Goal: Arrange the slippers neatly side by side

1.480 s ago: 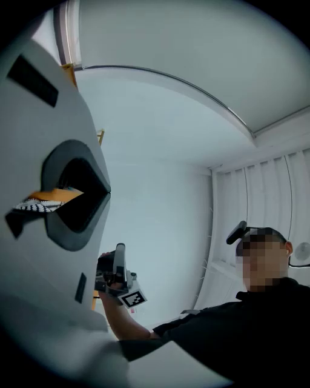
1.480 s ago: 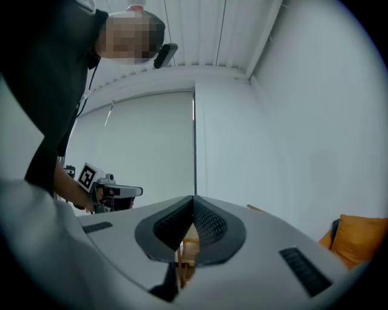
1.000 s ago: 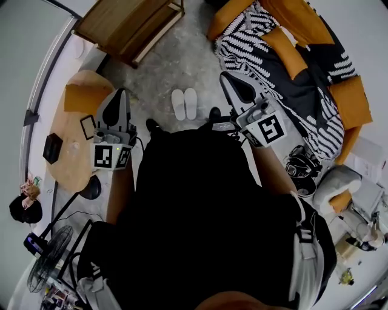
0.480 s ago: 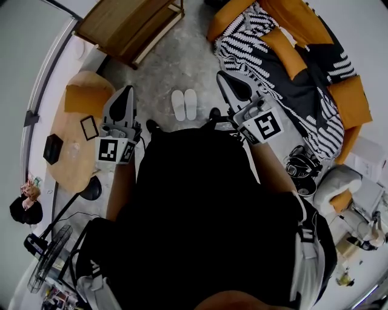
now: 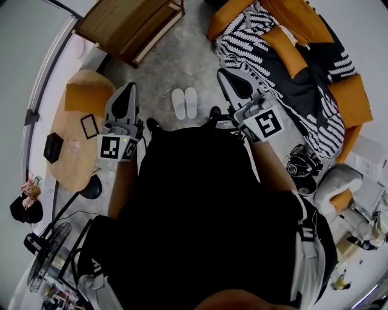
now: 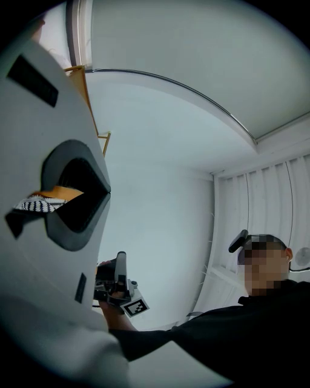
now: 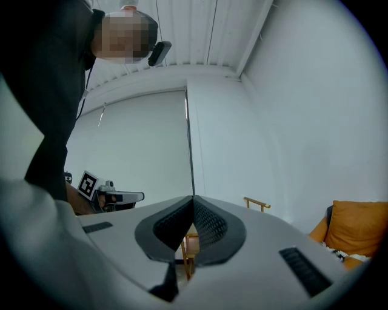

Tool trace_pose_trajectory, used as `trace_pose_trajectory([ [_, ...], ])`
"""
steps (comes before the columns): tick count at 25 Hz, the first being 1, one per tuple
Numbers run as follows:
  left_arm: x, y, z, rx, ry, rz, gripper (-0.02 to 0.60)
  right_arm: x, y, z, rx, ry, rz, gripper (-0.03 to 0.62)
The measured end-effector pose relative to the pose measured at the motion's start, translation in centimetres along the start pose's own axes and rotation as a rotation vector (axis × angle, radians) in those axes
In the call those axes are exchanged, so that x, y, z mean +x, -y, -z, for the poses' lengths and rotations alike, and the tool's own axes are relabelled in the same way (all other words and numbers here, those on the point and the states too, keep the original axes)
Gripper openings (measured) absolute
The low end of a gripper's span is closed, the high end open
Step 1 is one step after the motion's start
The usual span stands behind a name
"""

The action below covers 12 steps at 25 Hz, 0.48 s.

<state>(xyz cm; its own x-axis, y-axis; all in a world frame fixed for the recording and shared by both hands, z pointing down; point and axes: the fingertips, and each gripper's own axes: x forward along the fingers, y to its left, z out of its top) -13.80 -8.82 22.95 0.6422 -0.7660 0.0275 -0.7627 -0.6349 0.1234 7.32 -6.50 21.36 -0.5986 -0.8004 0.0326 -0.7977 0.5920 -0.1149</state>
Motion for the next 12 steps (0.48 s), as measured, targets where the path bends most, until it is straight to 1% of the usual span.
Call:
trace_pose_trajectory([
  [4, 0.28, 0.31, -0.18, -0.007, -0.009, 0.009, 0.014, -0.15, 0.04, 0.33, -0.022, -0.012, -0.01, 0.031],
  [9, 0.45, 0.37, 0.12, -0.011, -0.002, 0.009, 0.014, -0.22, 0.03, 0.25, 0.007, -0.005, -0.004, 0.031],
  [12, 0.52, 0.68, 0.37, -0.011, -0.012, 0.022, 0.014, 0.06, -0.11, -0.35, 0.013, 0.011, -0.002, 0.031],
])
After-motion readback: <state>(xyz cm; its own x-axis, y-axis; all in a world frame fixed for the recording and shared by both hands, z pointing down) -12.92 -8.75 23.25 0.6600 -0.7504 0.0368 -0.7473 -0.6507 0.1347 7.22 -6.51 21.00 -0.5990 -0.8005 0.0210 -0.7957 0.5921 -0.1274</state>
